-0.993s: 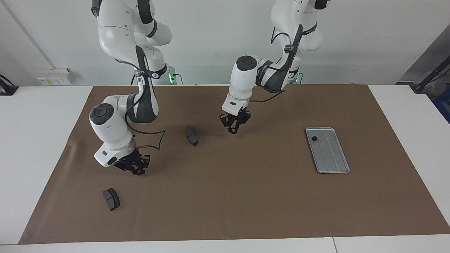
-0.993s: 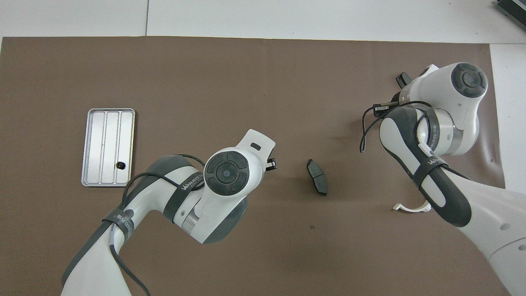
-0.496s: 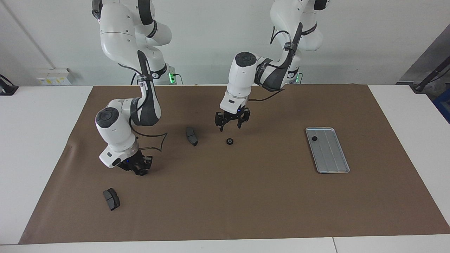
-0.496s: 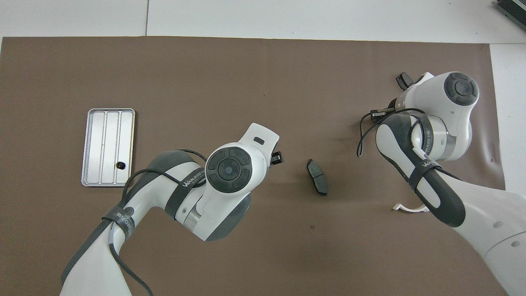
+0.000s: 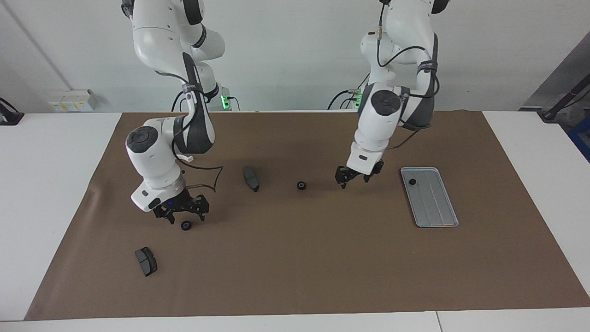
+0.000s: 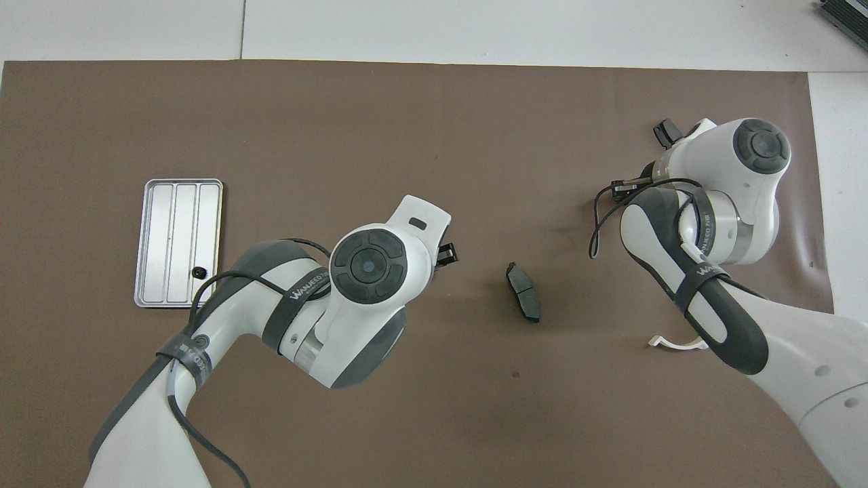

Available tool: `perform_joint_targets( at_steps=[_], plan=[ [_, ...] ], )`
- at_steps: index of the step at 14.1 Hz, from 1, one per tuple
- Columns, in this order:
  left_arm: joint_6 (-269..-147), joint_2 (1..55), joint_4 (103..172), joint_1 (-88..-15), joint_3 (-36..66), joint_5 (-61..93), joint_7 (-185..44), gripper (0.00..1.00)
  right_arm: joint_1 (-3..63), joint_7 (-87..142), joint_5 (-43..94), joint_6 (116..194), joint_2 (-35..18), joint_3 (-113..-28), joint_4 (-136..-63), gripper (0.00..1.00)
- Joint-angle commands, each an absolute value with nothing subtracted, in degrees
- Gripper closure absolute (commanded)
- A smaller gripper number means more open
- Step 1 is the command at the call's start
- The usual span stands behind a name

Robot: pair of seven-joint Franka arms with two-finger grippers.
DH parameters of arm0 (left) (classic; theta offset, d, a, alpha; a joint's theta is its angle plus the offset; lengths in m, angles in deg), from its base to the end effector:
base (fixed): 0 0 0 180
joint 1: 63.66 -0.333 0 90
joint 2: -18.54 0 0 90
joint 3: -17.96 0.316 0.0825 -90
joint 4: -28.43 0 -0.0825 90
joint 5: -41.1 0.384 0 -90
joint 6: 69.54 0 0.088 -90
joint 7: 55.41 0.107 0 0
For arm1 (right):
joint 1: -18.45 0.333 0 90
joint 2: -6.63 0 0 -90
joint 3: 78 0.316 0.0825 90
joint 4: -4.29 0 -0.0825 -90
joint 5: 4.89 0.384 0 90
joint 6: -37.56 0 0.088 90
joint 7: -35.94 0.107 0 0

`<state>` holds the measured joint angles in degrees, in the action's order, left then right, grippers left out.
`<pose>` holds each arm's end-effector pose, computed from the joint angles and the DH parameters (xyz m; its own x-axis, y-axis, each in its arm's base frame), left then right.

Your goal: Place bearing gear from tray to pile

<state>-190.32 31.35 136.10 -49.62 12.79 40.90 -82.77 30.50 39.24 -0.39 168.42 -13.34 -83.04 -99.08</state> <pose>0.5785 -0.1990 0.3932 0.9893 0.1457 -0.0052 0.1458 -0.9890 0.0232 0.6472 0.0859 0.3659 0.9913 0.0215 0.1296 0.0274 -0.9987 -0.0432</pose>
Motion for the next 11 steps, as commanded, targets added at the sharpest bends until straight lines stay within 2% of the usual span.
perform_joint_targets(
  at_steps=[1,5,8,11],
  plan=[
    [-187.9,30.1,137.0,-55.9,12.1,40.7,-72.4,0.13,35.8,46.8,0.2,164.9,-12.4,-83.0,-97.1,0.0],
    [-187.9,29.4,138.9,-64.6,12.1,40.6,-58.0,0.14,44.6,55.5,0.1,165.9,-12.6,-83.0,-96.8,0.0],
    [-190.1,28.1,142.3,-67.4,12.2,40.6,-52.6,0.22,50.3,59.9,-0.1,166.1,-13.4,-83.0,-96.8,0.0],
    [-194.4,26.9,146.9,-67.9,12.2,40.6,-52.2,0.26,57.2,70.0,-4.1,170.0,-19.7,-83.0,-94.6,0.0]
  ],
)
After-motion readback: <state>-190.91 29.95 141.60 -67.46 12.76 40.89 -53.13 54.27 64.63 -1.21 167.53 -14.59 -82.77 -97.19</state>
